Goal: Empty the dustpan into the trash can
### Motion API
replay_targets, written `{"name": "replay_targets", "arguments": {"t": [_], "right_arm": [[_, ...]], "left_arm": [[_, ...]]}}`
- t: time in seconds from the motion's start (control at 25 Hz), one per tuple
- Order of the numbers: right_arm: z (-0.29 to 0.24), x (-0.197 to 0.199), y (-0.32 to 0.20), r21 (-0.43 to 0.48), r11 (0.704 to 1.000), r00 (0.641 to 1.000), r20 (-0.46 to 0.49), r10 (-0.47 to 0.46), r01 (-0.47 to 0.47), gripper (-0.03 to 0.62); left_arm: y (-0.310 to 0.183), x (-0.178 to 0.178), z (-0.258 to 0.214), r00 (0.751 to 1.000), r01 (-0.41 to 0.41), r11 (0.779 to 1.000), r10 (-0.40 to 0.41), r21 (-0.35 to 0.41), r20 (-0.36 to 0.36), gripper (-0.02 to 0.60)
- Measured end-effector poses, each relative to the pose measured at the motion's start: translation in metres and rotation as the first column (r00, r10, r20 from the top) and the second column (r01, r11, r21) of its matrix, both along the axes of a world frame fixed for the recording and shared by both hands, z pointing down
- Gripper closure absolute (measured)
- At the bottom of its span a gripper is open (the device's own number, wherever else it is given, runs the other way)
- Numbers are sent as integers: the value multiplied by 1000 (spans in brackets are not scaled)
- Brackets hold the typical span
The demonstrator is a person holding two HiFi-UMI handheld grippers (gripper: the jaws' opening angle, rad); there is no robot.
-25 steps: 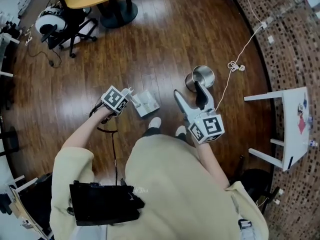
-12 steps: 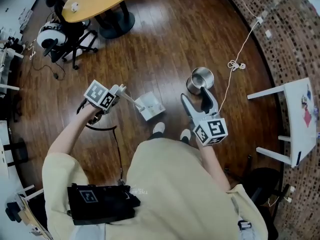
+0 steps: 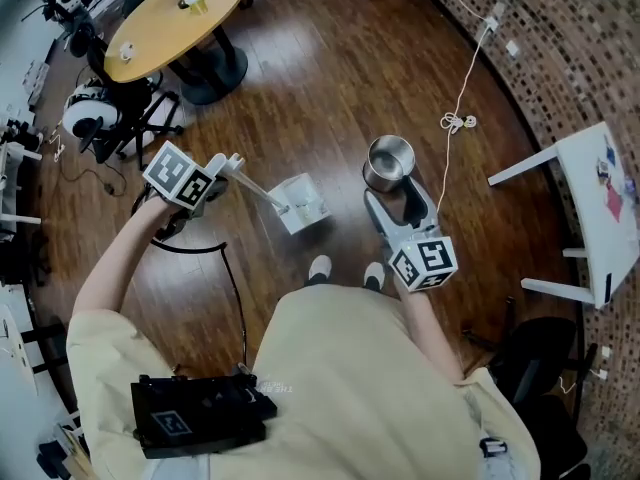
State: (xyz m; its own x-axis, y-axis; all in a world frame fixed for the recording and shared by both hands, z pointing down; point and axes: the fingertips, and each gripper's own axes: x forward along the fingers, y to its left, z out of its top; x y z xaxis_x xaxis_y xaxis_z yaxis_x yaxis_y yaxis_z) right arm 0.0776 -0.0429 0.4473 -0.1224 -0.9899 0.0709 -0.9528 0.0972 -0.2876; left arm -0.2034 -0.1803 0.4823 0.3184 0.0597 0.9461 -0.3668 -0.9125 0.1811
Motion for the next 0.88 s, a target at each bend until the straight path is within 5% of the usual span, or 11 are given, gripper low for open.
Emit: {"name": "replay_targets", "arguments": {"t": [0.4, 0.88], "right_arm": [[4, 46, 32, 2, 991, 991, 5, 135, -135, 237], [9, 105, 74, 3, 959, 958, 31, 285, -285, 250]], "left_arm": [[-22, 84, -42, 989, -147, 988, 148, 42, -28, 581], [-40, 193, -54, 986, -138, 989, 142, 49, -83, 581]]}}
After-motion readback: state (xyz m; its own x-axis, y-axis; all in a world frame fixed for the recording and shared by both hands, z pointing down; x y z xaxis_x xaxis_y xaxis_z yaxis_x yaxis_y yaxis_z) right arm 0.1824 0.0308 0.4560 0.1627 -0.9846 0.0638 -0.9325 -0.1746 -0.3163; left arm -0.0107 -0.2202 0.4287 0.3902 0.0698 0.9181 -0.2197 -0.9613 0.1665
